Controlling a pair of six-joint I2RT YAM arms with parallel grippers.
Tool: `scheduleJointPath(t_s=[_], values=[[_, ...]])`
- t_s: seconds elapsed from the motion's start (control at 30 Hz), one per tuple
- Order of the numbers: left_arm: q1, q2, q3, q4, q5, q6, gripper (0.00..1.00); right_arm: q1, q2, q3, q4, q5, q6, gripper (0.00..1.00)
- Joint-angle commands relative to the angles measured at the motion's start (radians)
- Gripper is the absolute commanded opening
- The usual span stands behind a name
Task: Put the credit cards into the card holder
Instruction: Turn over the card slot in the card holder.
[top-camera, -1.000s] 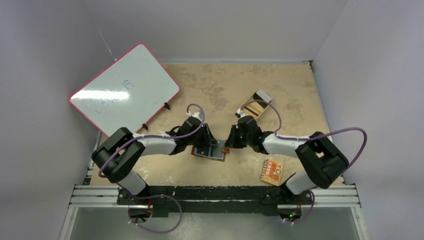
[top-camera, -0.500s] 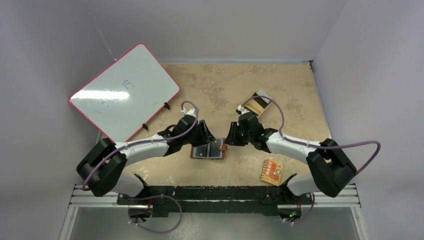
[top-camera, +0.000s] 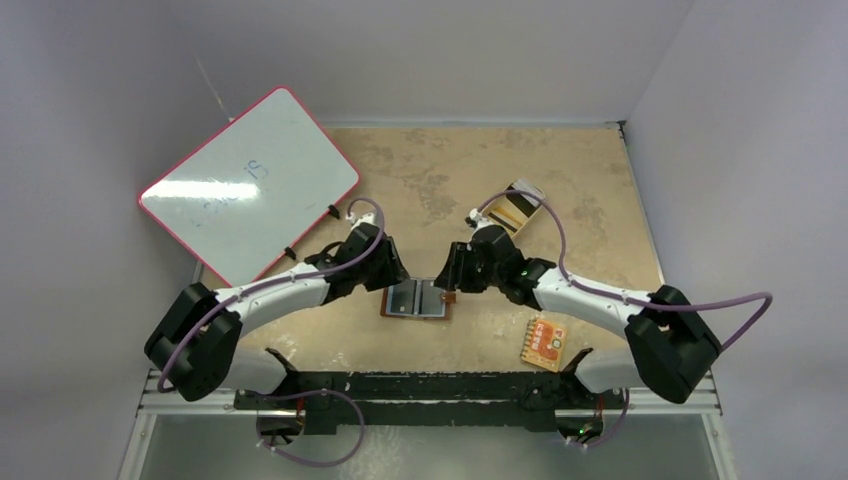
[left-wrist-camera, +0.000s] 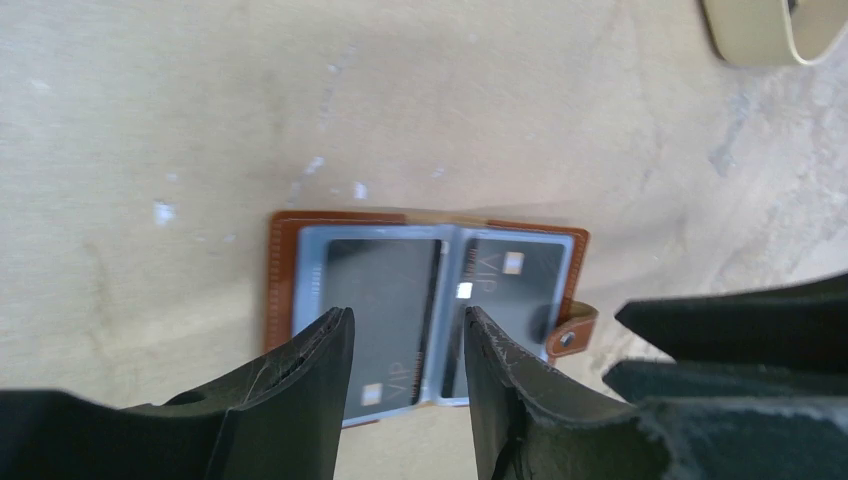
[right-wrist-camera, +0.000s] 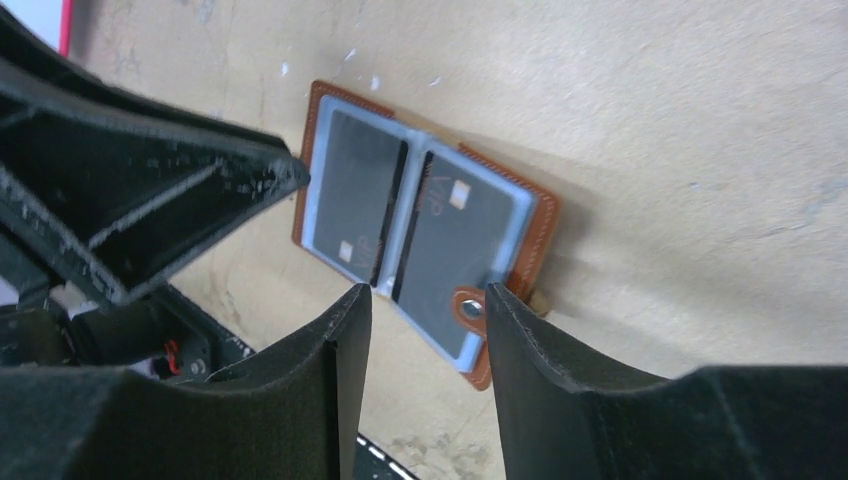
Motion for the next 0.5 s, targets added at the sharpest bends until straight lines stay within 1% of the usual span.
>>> scheduleJointPath(t_s=[0.0, 0.23, 0.33, 0.4, 0.47], values=[[0.054, -0.041, 0.022, -0.075, -0.034, 0.052, 0.43, 0.055, 0.024, 0.044, 0.071, -0.035, 0.079, 0.49], [0.103, -0.068, -0.018, -0.085, 0.002, 0.052, 0.43, 0.145, 0.115, 0.051, 0.138, -0.019, 0.148, 0.52], [0.105, -0.072, -0.033, -0.075, 0.014, 0.053, 0.43, 0.148, 0.139, 0.070, 0.084, 0.035, 0.129, 0.55], [0.107, -0.073, -0.053, -0.062, 0.023, 0.050, 0.42, 0.148, 0.129, 0.080, 0.005, 0.086, 0.116, 0.57], [0.107, -0.063, -0.066, -0.050, 0.036, 0.047, 0.41, 0.148, 0.113, 0.076, -0.043, 0.104, 0.117, 0.57]])
